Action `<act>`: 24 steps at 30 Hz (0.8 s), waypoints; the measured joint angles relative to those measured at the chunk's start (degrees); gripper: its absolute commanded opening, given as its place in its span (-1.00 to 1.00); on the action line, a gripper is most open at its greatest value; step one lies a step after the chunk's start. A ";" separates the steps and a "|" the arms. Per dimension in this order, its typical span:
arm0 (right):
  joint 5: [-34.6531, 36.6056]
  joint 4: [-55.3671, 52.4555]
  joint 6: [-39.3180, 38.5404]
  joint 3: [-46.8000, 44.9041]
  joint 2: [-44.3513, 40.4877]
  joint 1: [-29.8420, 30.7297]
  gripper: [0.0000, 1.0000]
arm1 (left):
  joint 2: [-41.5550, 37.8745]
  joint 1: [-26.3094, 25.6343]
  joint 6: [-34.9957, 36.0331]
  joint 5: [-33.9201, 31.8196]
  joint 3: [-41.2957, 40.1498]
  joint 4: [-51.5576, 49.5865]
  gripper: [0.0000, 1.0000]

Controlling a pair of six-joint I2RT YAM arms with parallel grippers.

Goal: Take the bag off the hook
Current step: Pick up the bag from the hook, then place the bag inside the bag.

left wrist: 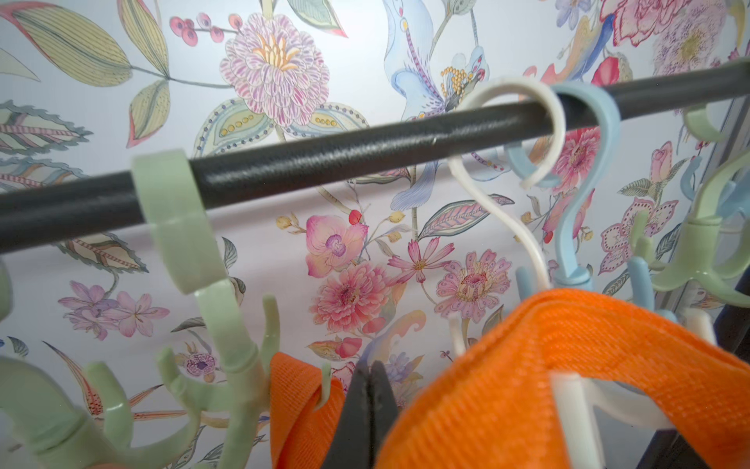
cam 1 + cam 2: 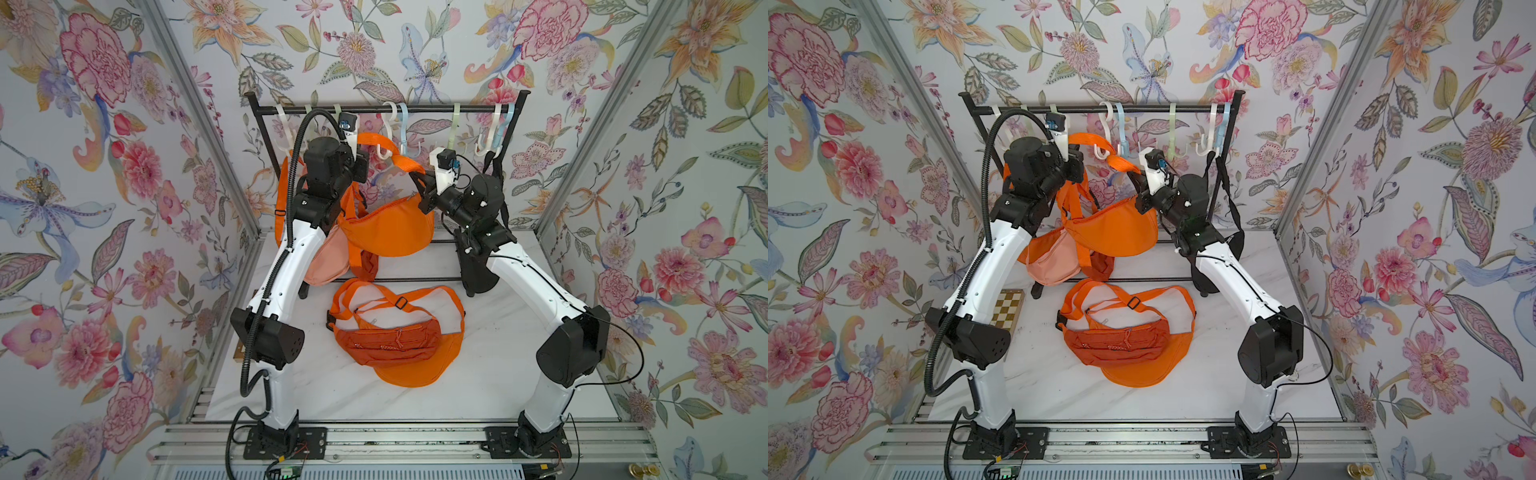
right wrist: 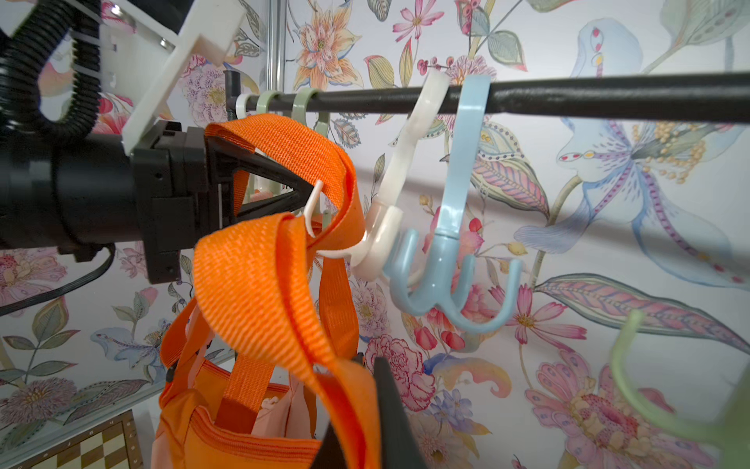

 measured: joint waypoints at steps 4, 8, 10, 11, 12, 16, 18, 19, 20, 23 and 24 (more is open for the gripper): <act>0.00 -0.24 0.20 -0.66 -1.77 0.24 -1.00 | -2.73 0.00 0.00 0.00 -2.21 1.14 -1.00; 0.00 -1.20 0.20 -0.59 -1.99 0.44 -1.00 | -3.06 0.00 0.00 -0.20 -1.86 1.05 -1.00; 0.02 -2.71 0.20 -0.22 -1.86 0.44 -1.00 | -2.99 0.00 -0.02 -0.87 -1.77 1.16 -1.00; 0.04 -3.30 0.20 0.15 -1.70 0.42 -1.00 | -2.99 0.00 -0.02 -1.03 -1.77 1.14 -1.00; 0.04 -3.96 0.20 0.76 -1.44 0.42 -1.00 | -2.99 0.02 -0.02 -1.07 -1.77 1.16 -1.00; 0.09 -5.79 0.20 3.41 -0.61 0.42 -1.00 | -2.99 0.11 -0.02 -1.11 -1.77 1.11 -1.00; 0.09 -6.10 0.20 3.63 -0.70 0.42 -1.00 | -2.99 0.11 0.00 -1.11 -1.84 1.11 -1.00; 0.11 -6.14 0.20 3.63 -0.72 0.42 -1.00 | -3.10 0.11 0.00 -1.11 -2.14 1.16 -1.00; 0.17 -6.25 0.22 3.56 -0.74 0.42 -1.00 | -3.52 0.11 0.02 -1.09 -3.08 1.40 -1.00; 0.76 -6.32 0.50 1.62 -1.86 0.48 -1.00 | -6.62 0.13 0.02 -1.20 -9.60 2.73 -1.00; 1.01 -6.40 0.68 0.39 -2.62 0.52 -1.00 | -8.28 0.15 0.02 -1.27 -12.70 3.34 -1.00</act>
